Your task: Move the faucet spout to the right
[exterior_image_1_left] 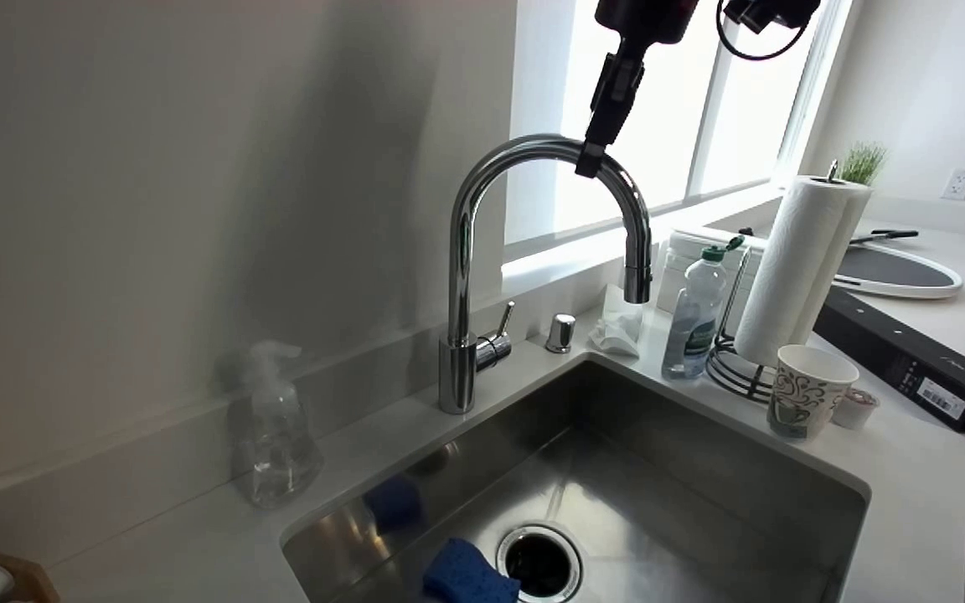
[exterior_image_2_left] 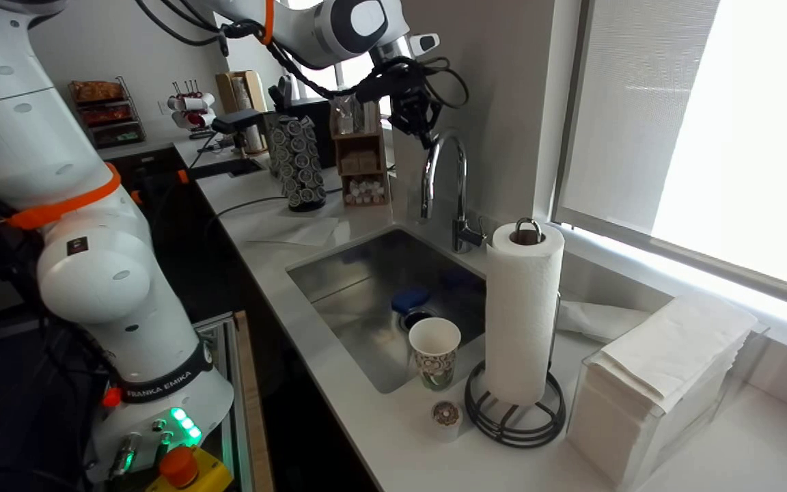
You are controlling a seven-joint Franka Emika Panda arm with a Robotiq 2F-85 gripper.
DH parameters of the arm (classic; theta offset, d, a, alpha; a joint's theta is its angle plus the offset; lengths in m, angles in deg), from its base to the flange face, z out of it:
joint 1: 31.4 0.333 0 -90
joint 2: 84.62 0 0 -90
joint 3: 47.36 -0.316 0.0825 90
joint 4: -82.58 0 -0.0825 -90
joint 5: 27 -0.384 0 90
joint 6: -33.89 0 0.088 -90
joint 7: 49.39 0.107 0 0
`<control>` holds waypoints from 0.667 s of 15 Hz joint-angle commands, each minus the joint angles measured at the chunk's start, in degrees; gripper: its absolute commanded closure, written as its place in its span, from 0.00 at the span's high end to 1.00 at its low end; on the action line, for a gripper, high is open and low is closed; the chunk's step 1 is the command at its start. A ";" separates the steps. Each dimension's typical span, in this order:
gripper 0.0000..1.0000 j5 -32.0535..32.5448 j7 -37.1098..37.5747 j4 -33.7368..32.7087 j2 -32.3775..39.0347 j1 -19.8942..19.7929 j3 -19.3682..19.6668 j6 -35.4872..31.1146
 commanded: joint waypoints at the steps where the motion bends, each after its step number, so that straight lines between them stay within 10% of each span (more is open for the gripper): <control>1: 0.27 -4.95 0.90 0.35 -5.33 2.15 -1.37 10.57; 10: 0.92 -11.86 20.96 -9.20 -14.32 3.08 -4.16 49.02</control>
